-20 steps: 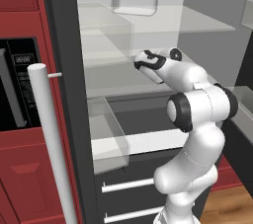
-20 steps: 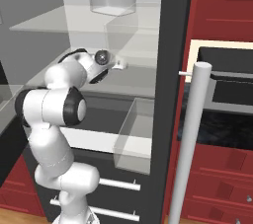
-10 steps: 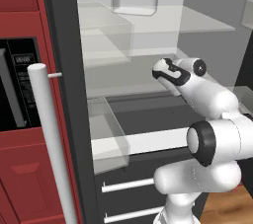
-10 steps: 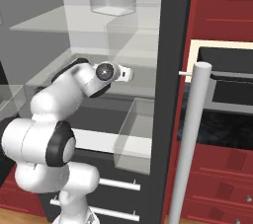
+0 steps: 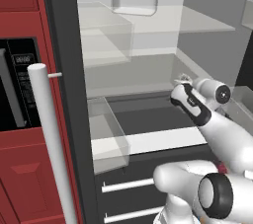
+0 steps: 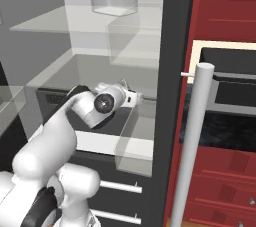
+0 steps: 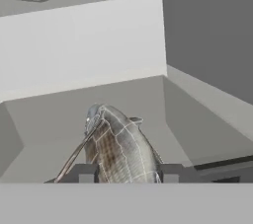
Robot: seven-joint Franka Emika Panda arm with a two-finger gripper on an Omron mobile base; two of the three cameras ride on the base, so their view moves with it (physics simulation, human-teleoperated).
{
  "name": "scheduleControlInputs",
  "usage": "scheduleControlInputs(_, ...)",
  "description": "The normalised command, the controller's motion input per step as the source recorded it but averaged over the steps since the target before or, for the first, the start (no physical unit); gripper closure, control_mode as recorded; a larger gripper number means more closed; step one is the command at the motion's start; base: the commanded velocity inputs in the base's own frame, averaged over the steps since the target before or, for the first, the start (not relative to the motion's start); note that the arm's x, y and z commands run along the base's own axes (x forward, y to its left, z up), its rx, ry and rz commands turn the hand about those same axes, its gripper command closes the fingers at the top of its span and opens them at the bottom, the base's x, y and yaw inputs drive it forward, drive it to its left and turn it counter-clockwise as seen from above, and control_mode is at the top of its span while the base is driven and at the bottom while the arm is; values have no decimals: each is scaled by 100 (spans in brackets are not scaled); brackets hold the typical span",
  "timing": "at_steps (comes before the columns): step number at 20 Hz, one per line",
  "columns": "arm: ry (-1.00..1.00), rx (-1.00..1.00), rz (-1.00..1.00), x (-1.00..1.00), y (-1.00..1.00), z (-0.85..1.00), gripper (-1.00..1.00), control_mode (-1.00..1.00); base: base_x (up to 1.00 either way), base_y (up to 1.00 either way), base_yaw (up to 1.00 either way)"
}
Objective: Take the fish out of the fridge, briefly rinse it in the sink, and place it on the tray next to the sink.
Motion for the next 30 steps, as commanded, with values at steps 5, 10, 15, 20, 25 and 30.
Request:
scheduleControlInputs(5, -3, 0, -11, -100, -53, 20, 100, -100, 0, 0, 0)
scheduleControlInputs(10, -2, 0, -12, -93, -27, 56, 100, -100, 0, 0, 0)
scheduleControlInputs(15, -2, -2, -12, -72, 0, 100, 100, -100, 0, 0, 0)
scheduleControlInputs(20, 1, -4, -13, -98, -3, 69, 100, -100, 0, 0, 0)
scheduleControlInputs(25, 16, -5, -8, -100, -7, 18, 100, -100, 0, 0, 0)
scheduleControlInputs(30, 30, 0, 1, -78, 0, 3, 100, -100, 0, 0, 0)
